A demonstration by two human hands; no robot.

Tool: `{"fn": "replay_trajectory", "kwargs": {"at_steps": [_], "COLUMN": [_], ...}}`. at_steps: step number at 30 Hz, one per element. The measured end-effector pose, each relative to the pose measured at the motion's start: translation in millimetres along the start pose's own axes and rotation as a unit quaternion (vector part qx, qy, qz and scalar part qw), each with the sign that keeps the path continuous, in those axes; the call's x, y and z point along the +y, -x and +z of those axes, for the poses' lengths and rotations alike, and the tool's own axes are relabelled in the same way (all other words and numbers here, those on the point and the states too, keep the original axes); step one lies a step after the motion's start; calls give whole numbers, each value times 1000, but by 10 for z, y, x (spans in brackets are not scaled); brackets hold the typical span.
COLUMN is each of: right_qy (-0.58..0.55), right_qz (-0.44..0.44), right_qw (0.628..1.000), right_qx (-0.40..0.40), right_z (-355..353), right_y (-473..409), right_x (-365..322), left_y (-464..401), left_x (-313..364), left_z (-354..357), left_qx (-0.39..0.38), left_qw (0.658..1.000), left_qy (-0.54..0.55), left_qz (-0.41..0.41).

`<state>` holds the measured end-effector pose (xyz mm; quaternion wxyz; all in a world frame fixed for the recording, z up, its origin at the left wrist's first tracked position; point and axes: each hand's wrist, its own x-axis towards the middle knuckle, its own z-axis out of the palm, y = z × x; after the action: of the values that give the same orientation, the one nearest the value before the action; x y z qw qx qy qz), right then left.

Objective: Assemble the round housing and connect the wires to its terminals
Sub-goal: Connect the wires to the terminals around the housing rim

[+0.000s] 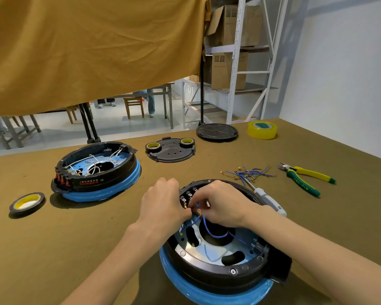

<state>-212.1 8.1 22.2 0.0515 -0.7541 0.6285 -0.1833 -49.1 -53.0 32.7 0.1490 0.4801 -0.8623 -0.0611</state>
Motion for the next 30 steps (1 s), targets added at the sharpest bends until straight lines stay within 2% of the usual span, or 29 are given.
{"fn": "replay_trajectory", "kwargs": {"at_steps": [4,8,9,19,25,30], "right_qy": [1,11,21,155,165,109], "right_qz": [-5,-27,-33,-115,-136,-137], "right_qw": [1000,999,999,981,977,984], "right_qx": [6,23,26,4,17,21], "right_z": [19,31,26,-34,-24,-24], "right_y": [-19,-5,-9,-15,15,45], "right_x": [15,-13,-24,-130,-158,-207], "left_y": [-4,-117,-139,-208,-240,-238], "left_x": [-24,-212,-268,-422,-452,-462], "left_z": [-32,-305,-377,-421,-375,-381], "left_qx": [-23,-186,-205,-206,-185,-186], "left_qw": [1000,972,967,960,959,961], "left_qy": [1,134,141,180,213,198], "left_qz": [16,51,61,64,40,59]}}
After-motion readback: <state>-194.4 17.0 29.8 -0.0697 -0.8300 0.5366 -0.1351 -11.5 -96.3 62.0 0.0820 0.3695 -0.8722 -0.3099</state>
